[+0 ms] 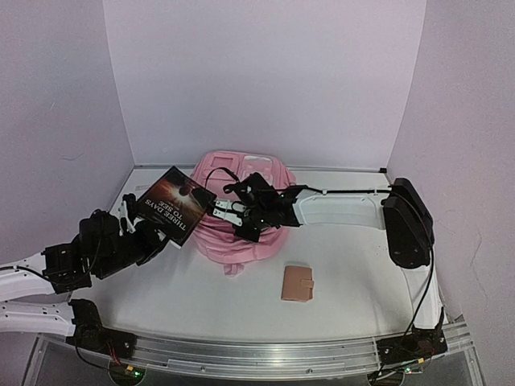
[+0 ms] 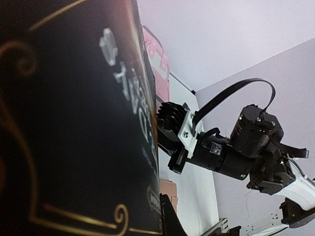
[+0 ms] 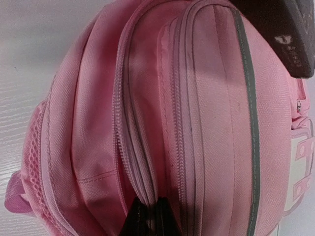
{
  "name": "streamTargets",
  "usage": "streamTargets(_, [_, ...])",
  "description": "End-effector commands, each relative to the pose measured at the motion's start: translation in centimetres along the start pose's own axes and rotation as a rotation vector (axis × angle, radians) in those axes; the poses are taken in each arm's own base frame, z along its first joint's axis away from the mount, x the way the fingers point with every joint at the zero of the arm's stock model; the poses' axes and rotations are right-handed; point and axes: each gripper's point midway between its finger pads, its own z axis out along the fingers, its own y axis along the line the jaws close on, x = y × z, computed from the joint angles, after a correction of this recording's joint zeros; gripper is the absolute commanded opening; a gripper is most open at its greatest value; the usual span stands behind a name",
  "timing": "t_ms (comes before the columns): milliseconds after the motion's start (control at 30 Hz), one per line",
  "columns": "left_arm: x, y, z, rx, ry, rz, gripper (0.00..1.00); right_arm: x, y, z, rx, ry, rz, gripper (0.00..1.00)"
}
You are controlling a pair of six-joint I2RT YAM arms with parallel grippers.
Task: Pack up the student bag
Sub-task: Place the book in the student bag.
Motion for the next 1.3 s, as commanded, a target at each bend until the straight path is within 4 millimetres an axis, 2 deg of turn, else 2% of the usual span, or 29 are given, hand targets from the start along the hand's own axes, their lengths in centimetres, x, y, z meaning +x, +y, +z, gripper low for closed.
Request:
streamTargets(0, [-0.6, -7.3, -1.3, 0.292, 0.036, 0.079, 0.00, -6.5, -8.3, -6.8, 0.172, -0.201, 0.124, 0.00])
streamTargets(67, [0.1, -7.8, -1.2, 0.321, 0.071, 0.095, 0.00, -7.2, -10.5, -7.6, 0.196, -0.235, 0.175, 0.00])
streamTargets(200, [0.7, -8.2, -1.5, 0.367, 0.092, 0.084, 0.00, -7.1, -13.1, -8.2, 0.198, -0.266, 0.265, 0.00])
streamTargets(333, [-0.2, -6.4, -2.1, 0.305, 0.045, 0.031, 0.00, -6.9, -14.8, -8.6, 0.182, -0.297, 0.331, 0.00])
streamTargets(433, [-0.3, -3.6, -2.5, 0.197, 0.032, 0.000, 0.00, -6.2, -17.3, -9.2, 0.185, -0.324, 0.409, 0.00])
streamTargets(533, [1.1, -2.9, -1.9, 0.183, 0.089, 0.000, 0.00, -6.0, -19.7, -10.1, 0.161, -0.370, 0.498, 0.00])
streamTargets(600, [2.3, -2.4, -0.9, 0.153, 0.135, 0.007, 0.00, -6.3, -19.9, -10.4, 0.137, -0.386, 0.516, 0.00])
streamTargets(700, [3.6, -3.2, 0.9, 0.162, 0.185, 0.027, 0.00, -7.8, -19.4, -11.6, 0.066, -0.444, 0.530, 0.00])
streamTargets(867, [3.8, -5.0, 3.7, 0.156, 0.190, 0.062, 0.00, -9.3, -18.2, -12.6, -0.039, -0.496, 0.573, 0.00])
streamTargets(1000, [2.6, -6.9, 5.6, 0.207, 0.108, 0.051, 0.00, -9.9, -16.7, -12.6, -0.099, -0.499, 0.576, 0.00])
streamTargets(1100, [1.7, -7.6, 7.3, 0.208, 0.054, 0.040, 0.00, -10.4, -15.3, -12.3, -0.113, -0.488, 0.548, 0.00])
streamTargets(1200, [0.7, -7.0, 9.2, 0.174, 0.007, -0.025, 0.00, -10.7, -14.9, -12.5, -0.119, -0.489, 0.541, 0.00])
streamTargets(1267, [-0.2, -5.5, 10.3, 0.124, -0.035, -0.114, 0.00, -10.9, -14.5, -12.8, -0.122, -0.489, 0.532, 0.00])
